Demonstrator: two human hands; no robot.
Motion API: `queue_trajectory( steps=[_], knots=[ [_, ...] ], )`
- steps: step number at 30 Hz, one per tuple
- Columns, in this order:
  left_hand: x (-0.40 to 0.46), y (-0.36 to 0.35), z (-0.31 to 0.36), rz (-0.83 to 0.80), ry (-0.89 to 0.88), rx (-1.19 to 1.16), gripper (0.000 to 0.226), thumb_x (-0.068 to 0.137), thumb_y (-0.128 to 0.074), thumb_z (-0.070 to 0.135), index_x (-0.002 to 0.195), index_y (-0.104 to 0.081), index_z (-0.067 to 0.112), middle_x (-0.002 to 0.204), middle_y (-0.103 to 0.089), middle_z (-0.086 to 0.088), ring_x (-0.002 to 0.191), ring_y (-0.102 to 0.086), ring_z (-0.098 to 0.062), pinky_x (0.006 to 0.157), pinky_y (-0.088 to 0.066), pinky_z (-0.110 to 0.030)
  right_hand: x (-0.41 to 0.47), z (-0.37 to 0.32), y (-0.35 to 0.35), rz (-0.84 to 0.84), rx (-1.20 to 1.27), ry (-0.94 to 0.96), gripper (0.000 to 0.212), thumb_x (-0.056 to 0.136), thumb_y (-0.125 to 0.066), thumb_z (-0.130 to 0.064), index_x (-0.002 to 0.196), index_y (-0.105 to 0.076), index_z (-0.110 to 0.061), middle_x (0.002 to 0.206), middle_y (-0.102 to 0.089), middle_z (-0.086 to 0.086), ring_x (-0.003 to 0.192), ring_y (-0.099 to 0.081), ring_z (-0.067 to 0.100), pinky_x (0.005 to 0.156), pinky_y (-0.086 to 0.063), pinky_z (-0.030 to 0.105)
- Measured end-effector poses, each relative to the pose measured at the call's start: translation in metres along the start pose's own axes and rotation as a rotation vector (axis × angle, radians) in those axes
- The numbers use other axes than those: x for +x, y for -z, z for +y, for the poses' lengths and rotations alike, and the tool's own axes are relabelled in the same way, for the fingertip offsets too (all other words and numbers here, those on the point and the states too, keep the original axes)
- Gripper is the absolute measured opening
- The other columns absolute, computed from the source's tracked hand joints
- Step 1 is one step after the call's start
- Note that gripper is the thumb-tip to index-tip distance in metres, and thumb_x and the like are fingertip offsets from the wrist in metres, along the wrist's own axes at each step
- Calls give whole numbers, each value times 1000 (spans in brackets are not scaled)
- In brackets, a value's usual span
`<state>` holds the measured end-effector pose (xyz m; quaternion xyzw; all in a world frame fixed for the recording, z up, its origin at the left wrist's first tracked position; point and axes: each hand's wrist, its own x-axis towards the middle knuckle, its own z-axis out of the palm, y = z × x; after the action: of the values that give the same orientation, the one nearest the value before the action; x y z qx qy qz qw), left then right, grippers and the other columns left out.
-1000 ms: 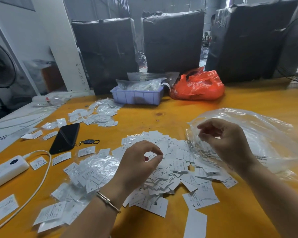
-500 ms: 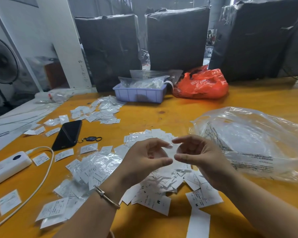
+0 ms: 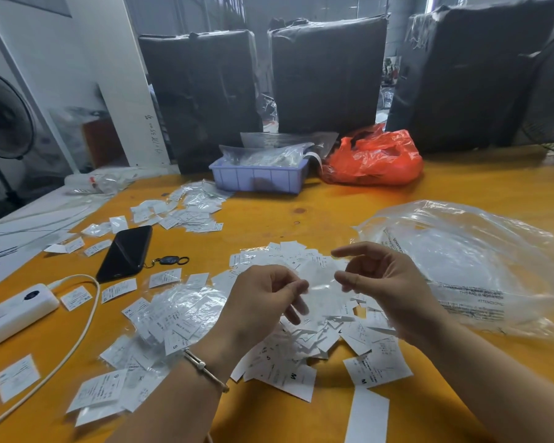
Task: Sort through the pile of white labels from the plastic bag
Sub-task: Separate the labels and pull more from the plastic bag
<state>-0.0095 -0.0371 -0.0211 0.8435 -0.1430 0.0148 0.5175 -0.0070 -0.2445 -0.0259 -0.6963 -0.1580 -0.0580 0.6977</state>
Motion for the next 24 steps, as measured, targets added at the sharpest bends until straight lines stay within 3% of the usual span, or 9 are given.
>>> queue_trajectory(
  steps=[2,5,7,10,13,17,21,24],
  knots=[
    [1,3,-2,57,17,23,18,95,-63,17,79,-70,15,67,-74,2,55,-70,-15,60,-55,-24,1,0,6,130,-121,46,26,74,-76,-9,97,-72,-19,68,-66,12,61,-60,22,61,-52,26],
    [3,8,-4,122,30,-50,15,93,-66,14,80,-71,11,69,-75,-1,57,-70,-16,60,-57,-24,7,5,29,451,-810,309,25,80,-69,5,102,-70,-8,70,-68,13,61,-63,25,63,-55,32],
    [4,9,-4,126,27,-89,12,91,-69,10,79,-72,9,70,-75,-3,59,-70,-17,59,-56,-22,13,8,45,552,-1147,366,30,77,-64,14,104,-70,2,79,-72,19,69,-68,31,70,-57,37],
    [3,6,-4,112,7,-84,8,86,-74,10,79,-72,11,71,-75,-2,65,-72,-16,62,-56,-21,17,10,59,695,-1292,291,26,70,-61,21,91,-70,11,68,-68,28,55,-65,40,56,-54,43],
    [1,5,-4,125,-18,-54,10,82,-79,15,76,-71,14,70,-72,2,67,-69,-12,64,-56,-21,20,11,65,807,-1337,305,18,64,-63,23,79,-67,15,55,-61,28,45,-59,40,49,-49,39],
    [3,9,-5,233,-26,-40,16,81,-79,21,71,-69,15,61,-64,10,57,-55,-1,56,-45,-13,19,11,62,790,-1333,204,32,67,-57,22,90,-71,6,68,-66,28,57,-64,42,53,-49,38],
    [6,12,-7,275,-7,-71,14,87,-73,23,75,-72,17,59,-61,12,57,-51,-2,57,-43,-17,19,10,65,601,-1466,-136,23,72,-54,13,86,-65,-4,89,-61,19,73,-58,38,58,-38,30],
    [8,12,-8,292,19,-77,11,89,-71,19,78,-71,18,65,-65,8,62,-56,-6,62,-47,-23,18,7,64,471,-1627,-298,23,79,-59,-5,100,-68,-11,103,-59,11,97,-55,34,76,-44,36]
  ],
)
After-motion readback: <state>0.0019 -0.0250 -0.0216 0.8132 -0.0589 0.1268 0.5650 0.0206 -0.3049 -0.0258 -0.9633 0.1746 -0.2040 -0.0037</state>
